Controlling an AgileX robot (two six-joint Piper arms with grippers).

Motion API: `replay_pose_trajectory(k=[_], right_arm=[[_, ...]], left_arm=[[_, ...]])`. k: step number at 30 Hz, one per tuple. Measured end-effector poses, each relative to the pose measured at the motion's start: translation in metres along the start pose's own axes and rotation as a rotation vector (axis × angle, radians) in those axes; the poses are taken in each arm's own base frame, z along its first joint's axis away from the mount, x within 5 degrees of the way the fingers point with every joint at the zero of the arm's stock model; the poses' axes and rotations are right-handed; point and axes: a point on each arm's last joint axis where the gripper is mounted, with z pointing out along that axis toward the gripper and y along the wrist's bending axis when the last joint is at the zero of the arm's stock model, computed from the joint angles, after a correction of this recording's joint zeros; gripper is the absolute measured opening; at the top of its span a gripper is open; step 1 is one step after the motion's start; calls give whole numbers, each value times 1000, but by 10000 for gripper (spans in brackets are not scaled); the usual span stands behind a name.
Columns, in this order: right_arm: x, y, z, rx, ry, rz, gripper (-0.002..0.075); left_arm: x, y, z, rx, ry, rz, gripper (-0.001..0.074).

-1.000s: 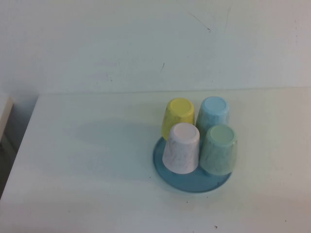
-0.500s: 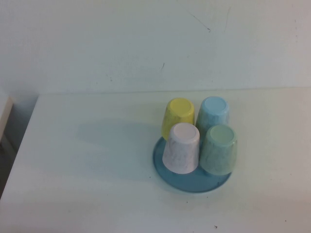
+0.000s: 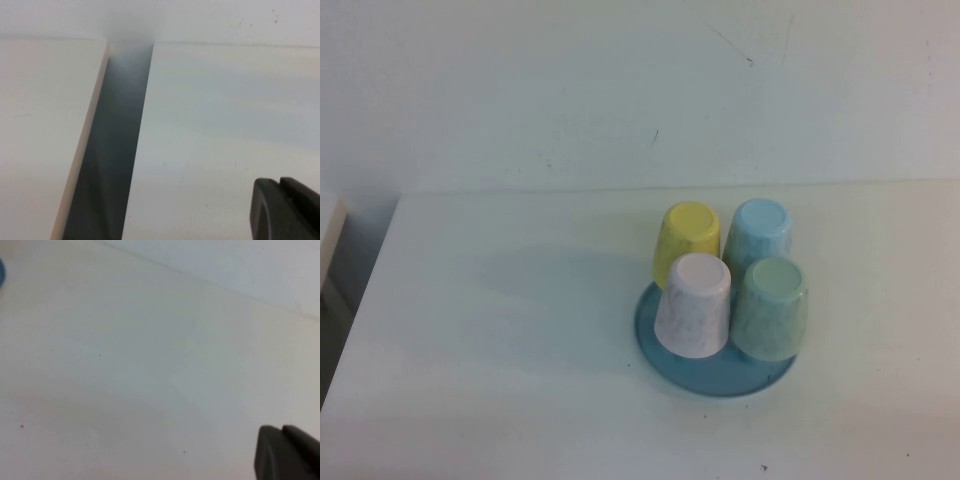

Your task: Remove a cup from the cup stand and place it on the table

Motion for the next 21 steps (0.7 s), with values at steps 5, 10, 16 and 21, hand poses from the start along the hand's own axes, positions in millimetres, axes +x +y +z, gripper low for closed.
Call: replay_pose_trajectory(k=[5, 10, 16, 21], right_arm=[[-1, 3, 0, -33, -14, 80, -2], [-12, 7, -1, -108, -116, 396, -2], [-24, 7, -3, -178, -223, 782, -2], [-25, 6, -4, -184, -237, 825, -2]], left_arm=[[0, 0, 0, 0, 0, 0, -2], [0, 0, 0, 0, 0, 0, -2], [0, 0, 0, 0, 0, 0, -2], [0, 0, 0, 0, 0, 0, -2]])
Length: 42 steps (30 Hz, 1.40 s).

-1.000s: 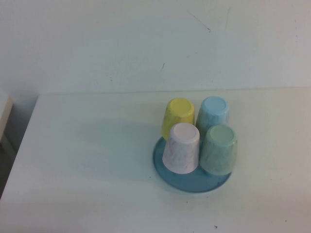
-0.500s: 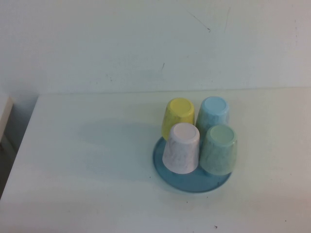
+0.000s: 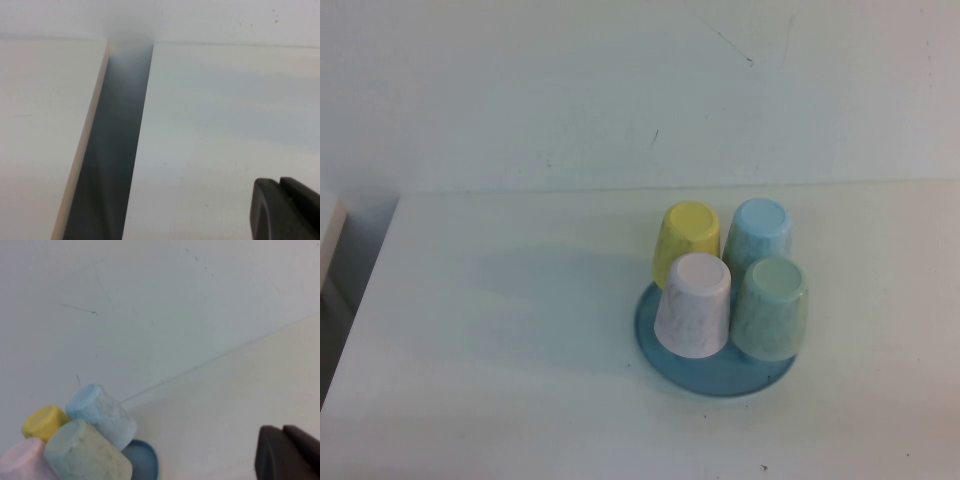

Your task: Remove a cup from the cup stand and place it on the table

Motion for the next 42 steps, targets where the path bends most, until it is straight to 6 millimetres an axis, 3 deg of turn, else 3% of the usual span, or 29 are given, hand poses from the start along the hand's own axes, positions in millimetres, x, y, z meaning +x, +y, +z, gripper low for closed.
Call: replay_pose_trajectory(k=[20, 29, 35, 42], right_arm=[[2, 1, 0, -7, 20, 35, -3], [7, 4, -2, -31, 118, -117, -3], [-24, 25, -8, -47, 198, -305, -3], [-87, 53, 7, -3, 442, -576, -3]], left_arm=[[0, 0, 0, 0, 0, 0, -4], [0, 0, 0, 0, 0, 0, -3], [0, 0, 0, 0, 0, 0, -4], [0, 0, 0, 0, 0, 0, -3]])
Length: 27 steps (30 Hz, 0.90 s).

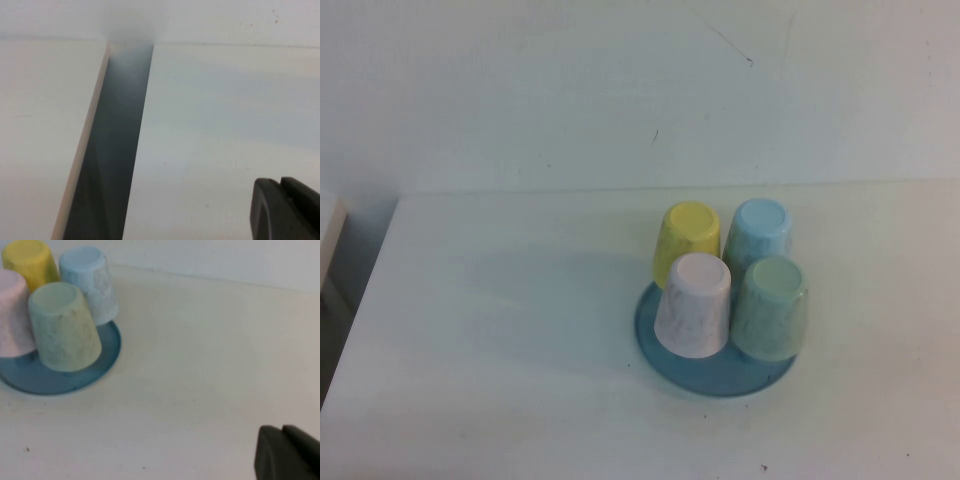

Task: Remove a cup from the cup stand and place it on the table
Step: Pick up the cup from the rack

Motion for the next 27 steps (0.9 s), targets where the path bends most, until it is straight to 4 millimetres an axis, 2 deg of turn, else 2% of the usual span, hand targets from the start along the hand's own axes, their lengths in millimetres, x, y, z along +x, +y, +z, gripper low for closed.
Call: replay_pose_trajectory(k=[2, 5, 9, 13, 18, 23, 27], right_arm=[[-22, -5, 5, -2, 69, -63, -3], [-55, -14, 22, -27, 179, -138, -3], [-88, -3, 50, -148, 326, -268, -3], [-101, 17, 80, -255, 460, -380, -3], [-107, 44, 115, -350, 625, -453, -3], [-123, 54, 145, -407, 750, -494, -1], [-139, 62, 167, -456, 755, -500, 22]], left_arm=[[0, 0, 0, 0, 0, 0, -3], [0, 0, 0, 0, -1, 0, -3], [0, 0, 0, 0, -1, 0, -3], [0, 0, 0, 0, -1, 0, -3], [0, 0, 0, 0, -1, 0, -4], [0, 0, 0, 0, -1, 0, -3], [0, 0, 0, 0, -1, 0, -3]])
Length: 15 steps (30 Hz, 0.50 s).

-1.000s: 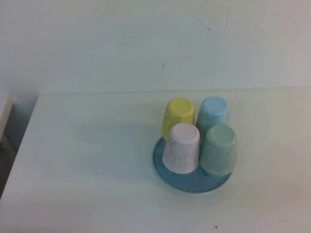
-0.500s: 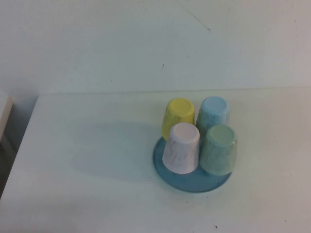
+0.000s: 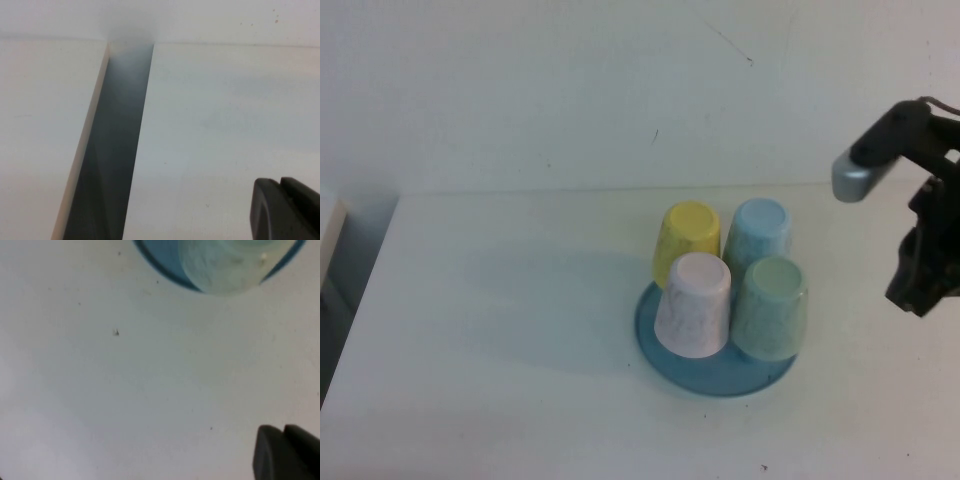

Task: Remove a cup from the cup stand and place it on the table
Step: Pick up the cup from the rack

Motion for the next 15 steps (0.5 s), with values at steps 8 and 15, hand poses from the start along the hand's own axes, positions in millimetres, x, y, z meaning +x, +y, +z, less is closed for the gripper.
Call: replay_pose_trajectory(k=[8, 15], right_arm=[[-39, -6, 9, -31, -32, -27, 223], [-59, -1, 26, -84, -24, -66, 447]], left_arm=[[0, 0, 0, 0, 0, 0, -3], [0, 0, 0, 0, 0, 1, -3]])
